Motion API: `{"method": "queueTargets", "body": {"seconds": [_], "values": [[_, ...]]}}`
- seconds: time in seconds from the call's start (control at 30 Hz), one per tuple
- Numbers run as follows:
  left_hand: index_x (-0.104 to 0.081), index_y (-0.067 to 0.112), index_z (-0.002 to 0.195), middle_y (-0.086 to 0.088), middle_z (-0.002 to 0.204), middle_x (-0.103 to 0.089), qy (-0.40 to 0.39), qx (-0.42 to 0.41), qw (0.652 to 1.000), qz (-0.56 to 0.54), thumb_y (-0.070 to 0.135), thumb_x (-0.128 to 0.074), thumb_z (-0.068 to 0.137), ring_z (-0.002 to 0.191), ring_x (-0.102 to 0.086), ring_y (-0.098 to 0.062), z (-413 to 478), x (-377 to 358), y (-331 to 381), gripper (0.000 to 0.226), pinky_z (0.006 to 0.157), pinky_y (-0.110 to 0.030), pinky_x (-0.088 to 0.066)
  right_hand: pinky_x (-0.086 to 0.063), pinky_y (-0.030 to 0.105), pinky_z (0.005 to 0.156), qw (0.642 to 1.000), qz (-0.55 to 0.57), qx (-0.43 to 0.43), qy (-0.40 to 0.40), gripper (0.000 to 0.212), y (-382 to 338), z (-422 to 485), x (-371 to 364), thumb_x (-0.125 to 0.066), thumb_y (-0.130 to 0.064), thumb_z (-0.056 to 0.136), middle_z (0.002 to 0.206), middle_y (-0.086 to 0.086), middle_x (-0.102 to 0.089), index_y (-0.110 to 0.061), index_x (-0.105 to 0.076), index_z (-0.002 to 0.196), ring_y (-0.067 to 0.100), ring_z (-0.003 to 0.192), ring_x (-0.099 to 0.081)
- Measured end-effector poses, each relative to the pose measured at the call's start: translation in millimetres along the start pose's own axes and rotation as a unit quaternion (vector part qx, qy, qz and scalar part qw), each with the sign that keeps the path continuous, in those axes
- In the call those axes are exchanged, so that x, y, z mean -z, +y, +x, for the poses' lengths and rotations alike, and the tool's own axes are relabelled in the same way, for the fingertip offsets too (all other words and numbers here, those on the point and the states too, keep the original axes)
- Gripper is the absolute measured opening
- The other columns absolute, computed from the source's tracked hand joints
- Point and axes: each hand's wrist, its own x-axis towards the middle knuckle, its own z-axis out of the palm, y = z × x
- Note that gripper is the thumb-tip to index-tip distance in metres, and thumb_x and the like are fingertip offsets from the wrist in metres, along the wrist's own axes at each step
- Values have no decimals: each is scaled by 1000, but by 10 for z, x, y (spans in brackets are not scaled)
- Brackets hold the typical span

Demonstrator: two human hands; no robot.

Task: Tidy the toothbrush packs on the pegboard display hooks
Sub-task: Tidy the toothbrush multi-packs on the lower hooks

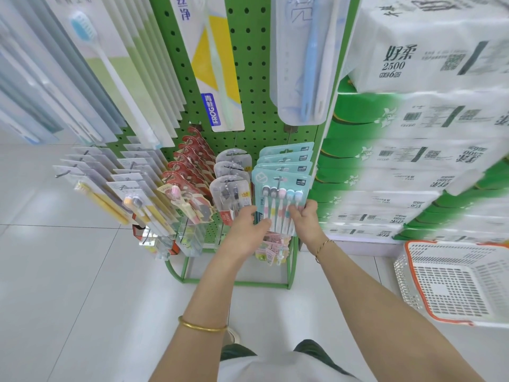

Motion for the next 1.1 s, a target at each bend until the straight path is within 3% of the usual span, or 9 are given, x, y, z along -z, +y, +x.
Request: {"method": "queueTargets", "body": {"seconds": [0.1, 0.23, 0.33, 0.47, 0.67, 0.77, 0.93, 1.0, 1.1], "values": [[-37, 12, 140, 0, 132, -47, 0, -2, 1000, -5, 22, -47, 99, 112, -44, -12, 11, -1, -6, 43, 92, -26, -35, -38, 26, 73, 999, -10, 7, 39, 29, 66, 39, 51, -56, -16, 94, 86, -2, -34, -7, -29, 103, 11, 77, -39], [-28, 13, 147, -5, 149, -36, 0, 3, 1000, -6, 26, -48, 98, 135, -37, -20, -10, 5, 8, 54, 110, -39, -33, -41, 33, 97, 997, -18, 5, 77, 73, 72, 71, 147, -76, -20, 79, 121, 10, -40, -5, -28, 133, 21, 111, -43], [-29, 12, 146, -5, 149, -36, -3, 6, 1000, -9, 25, -48, 99, 135, -36, -19, -22, -6, 6, 53, 109, -35, -33, -37, 37, 107, 997, -9, 24, 67, 91, -34, 131, 203, -82, -18, 72, 138, 9, -35, -9, -23, 141, 20, 126, -38], [-39, 11, 139, 4, 116, -43, -7, 1, 1000, -19, 19, -47, 99, 109, -41, -9, -22, -19, -3, 42, 96, -27, -37, -40, 32, 102, 998, -13, 50, 43, 83, -143, 137, 221, -83, -12, 70, 124, 3, -41, -8, -29, 133, 19, 118, -43], [-36, 16, 143, -3, 144, -43, -8, 9, 1000, -7, 27, -50, 96, 129, -43, -19, -38, -7, -3, 50, 107, -44, -39, -44, 30, 94, 995, -65, 55, 54, 65, -119, 130, 177, -84, -15, 68, 118, 7, -45, -12, -42, 118, 20, 104, -48], [-33, 13, 144, -5, 144, -43, -2, 12, 1000, -12, 25, -49, 98, 126, -43, -18, -62, 11, 18, 50, 107, -41, -38, -42, 28, 90, 992, -111, 44, 41, 62, -99, 155, 150, -83, -24, 70, 117, 7, -41, -9, -50, 121, 19, 99, -46], [-35, 11, 142, -6, 143, -42, -2, 3, 1000, -20, 23, -50, 97, 124, -43, -18, -45, 17, -8, 48, 107, -39, -38, -52, 43, 84, 992, -109, 57, 29, 47, -89, 130, 155, -83, -31, 66, 108, 8, -56, -15, -62, 105, 26, 94, -56], [-37, 11, 140, -5, 140, -45, -2, 1, 1000, -19, 21, -50, 97, 116, -45, -15, -48, 17, -9, 46, 103, -34, -39, -53, 38, 81, 995, -70, 65, 20, 40, -112, 75, 168, -81, -20, 71, 105, 4, -63, -17, -61, 105, 20, 90, -60], [-35, 9, 141, -3, 136, -45, -3, -1, 1000, -19, 17, -47, 99, 106, -41, -9, -33, 19, -19, 45, 94, -28, -39, -49, 16, 72, 998, -12, 68, 5, 40, -119, -28, 196, -73, -7, 79, 96, -10, -62, -16, -57, 115, -1, 83, -57]]}}
